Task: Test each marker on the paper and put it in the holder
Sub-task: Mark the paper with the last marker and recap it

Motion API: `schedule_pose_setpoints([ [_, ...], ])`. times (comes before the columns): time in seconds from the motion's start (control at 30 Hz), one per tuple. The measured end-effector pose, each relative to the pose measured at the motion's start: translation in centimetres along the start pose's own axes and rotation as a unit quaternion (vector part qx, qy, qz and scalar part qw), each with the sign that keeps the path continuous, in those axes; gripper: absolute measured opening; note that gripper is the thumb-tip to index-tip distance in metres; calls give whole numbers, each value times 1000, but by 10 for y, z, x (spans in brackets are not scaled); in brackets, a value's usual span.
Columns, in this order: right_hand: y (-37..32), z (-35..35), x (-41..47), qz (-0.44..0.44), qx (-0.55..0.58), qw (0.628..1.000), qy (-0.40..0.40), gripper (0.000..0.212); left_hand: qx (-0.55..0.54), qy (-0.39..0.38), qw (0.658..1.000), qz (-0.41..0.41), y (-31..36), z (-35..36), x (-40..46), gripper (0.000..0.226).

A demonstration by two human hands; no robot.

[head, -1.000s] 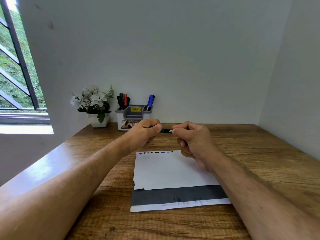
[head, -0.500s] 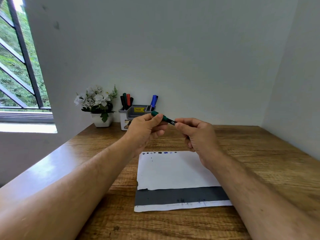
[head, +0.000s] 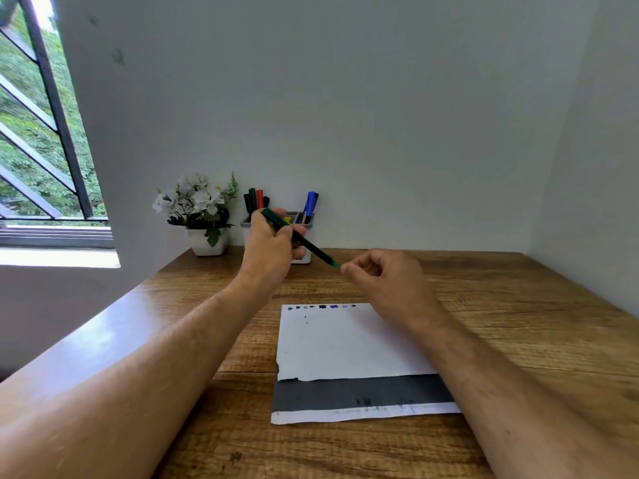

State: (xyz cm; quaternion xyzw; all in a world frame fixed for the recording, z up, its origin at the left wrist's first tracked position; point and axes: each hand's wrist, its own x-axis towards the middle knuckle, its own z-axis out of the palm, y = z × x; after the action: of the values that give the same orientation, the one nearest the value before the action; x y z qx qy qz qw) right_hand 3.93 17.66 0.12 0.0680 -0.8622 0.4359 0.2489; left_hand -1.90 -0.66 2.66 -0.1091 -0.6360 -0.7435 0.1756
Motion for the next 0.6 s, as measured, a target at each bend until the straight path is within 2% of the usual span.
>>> schedule_pose_setpoints([
  [0.13,-1,0,0,-14,-39,999,-18,22,73,7,994,80,10,-10,12,26],
  [0.27,-5,3,-2,-20,-68,997,-36,24,160,68,971,163,31,-25,43,23],
  [0.47,-8,7,-1,-36,-110,991,-63,25,220,123,955,159,41,-36,88,31],
  [0.6,-7,7,1,-41,-162,984,-66,29,213,147,952,161,31,-38,97,34],
])
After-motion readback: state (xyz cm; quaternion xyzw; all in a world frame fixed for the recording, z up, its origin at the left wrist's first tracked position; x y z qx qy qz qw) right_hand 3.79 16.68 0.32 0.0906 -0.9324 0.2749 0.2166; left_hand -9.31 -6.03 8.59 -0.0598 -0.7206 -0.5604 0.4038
